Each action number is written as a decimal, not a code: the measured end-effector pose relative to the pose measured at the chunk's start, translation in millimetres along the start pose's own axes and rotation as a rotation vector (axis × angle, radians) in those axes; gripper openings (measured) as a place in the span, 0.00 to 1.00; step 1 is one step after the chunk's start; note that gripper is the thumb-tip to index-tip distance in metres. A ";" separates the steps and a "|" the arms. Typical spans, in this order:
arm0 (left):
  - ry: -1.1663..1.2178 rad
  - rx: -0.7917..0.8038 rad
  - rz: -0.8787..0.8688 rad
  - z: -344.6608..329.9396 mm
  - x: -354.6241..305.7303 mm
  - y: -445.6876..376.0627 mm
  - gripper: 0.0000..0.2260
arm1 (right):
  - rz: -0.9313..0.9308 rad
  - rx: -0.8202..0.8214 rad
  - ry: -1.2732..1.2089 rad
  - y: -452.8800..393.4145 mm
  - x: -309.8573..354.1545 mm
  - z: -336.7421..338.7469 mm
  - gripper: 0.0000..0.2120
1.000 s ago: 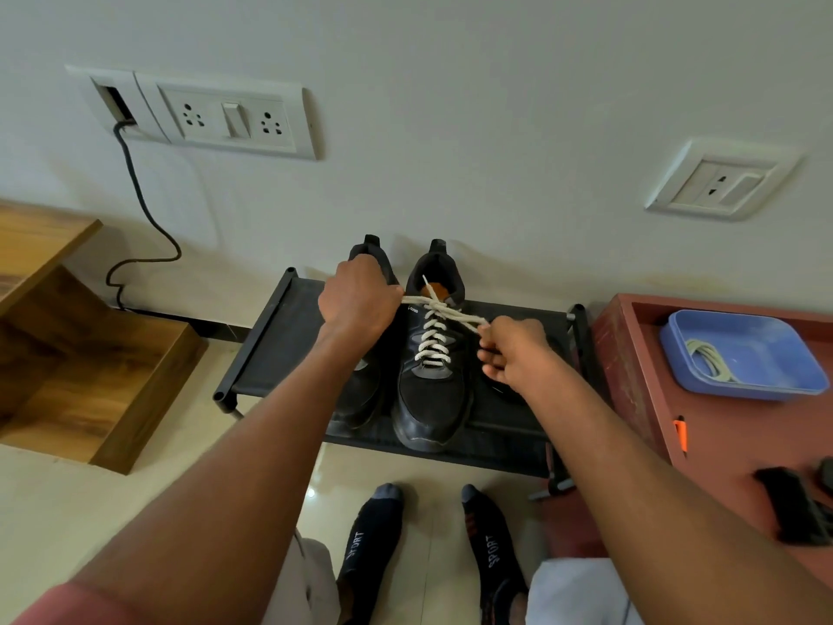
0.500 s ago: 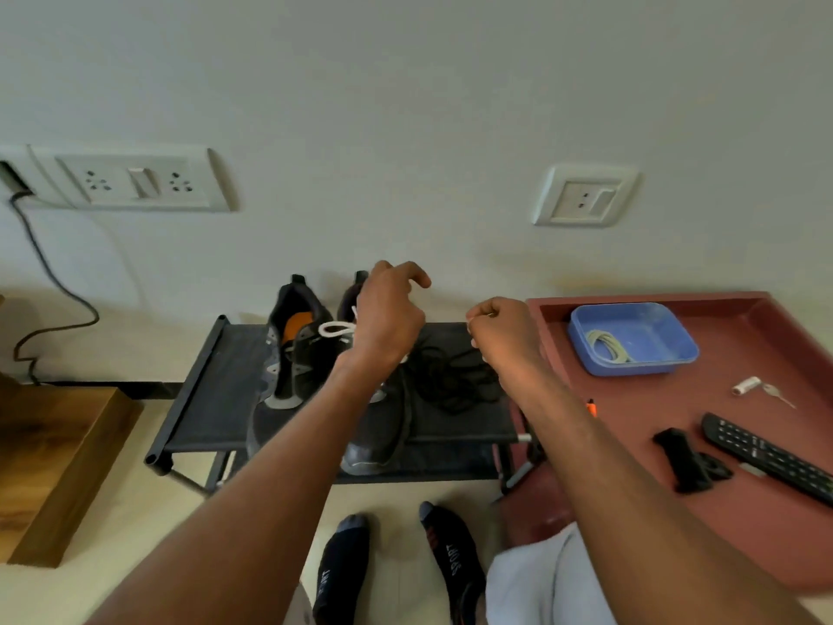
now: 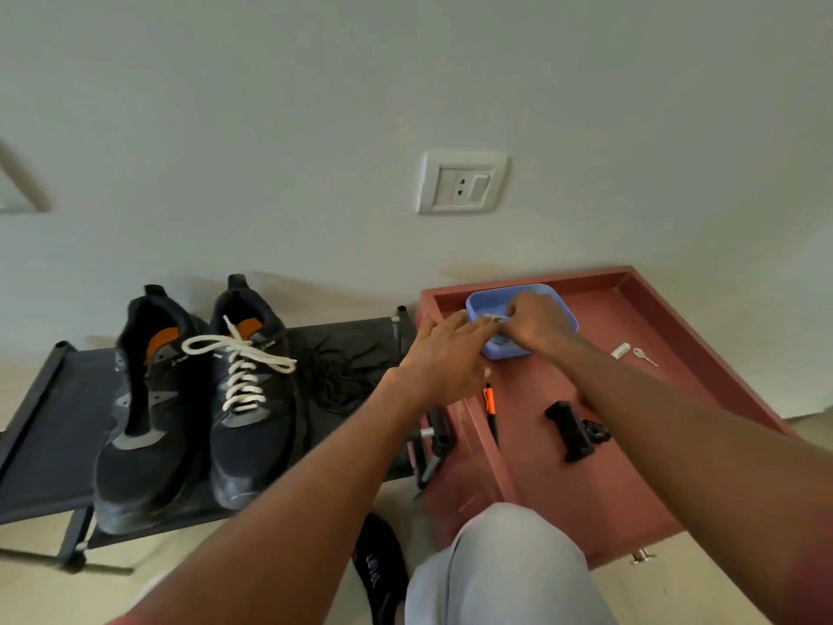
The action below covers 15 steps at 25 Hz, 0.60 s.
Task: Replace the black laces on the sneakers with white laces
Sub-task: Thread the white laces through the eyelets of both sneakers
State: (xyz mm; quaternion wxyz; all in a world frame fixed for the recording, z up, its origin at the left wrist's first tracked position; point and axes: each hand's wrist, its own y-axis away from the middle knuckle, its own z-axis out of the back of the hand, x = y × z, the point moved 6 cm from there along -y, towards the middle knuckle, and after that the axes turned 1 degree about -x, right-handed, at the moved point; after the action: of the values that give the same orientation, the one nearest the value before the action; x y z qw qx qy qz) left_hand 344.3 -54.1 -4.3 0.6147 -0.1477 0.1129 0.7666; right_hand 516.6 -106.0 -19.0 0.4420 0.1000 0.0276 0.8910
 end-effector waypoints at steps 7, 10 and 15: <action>-0.039 0.083 0.012 -16.6 5.8 -0.6 0.32 | -0.077 -0.056 -0.021 -13.1 -2.1 -2.3 0.10; 0.131 -0.089 0.125 9.6 24.5 3.2 0.29 | -0.077 -0.183 -0.383 3.9 10.5 27.6 0.17; 0.982 -0.372 0.332 86.2 51.1 55.0 0.25 | 0.037 0.065 -1.290 74.4 93.8 74.7 0.04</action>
State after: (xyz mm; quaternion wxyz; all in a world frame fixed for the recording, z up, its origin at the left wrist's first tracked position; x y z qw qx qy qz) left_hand 272.8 10.8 56.8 0.3242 -0.5745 0.2707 0.7011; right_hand 418.3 -79.7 78.8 0.3512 0.6291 -0.2182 0.6582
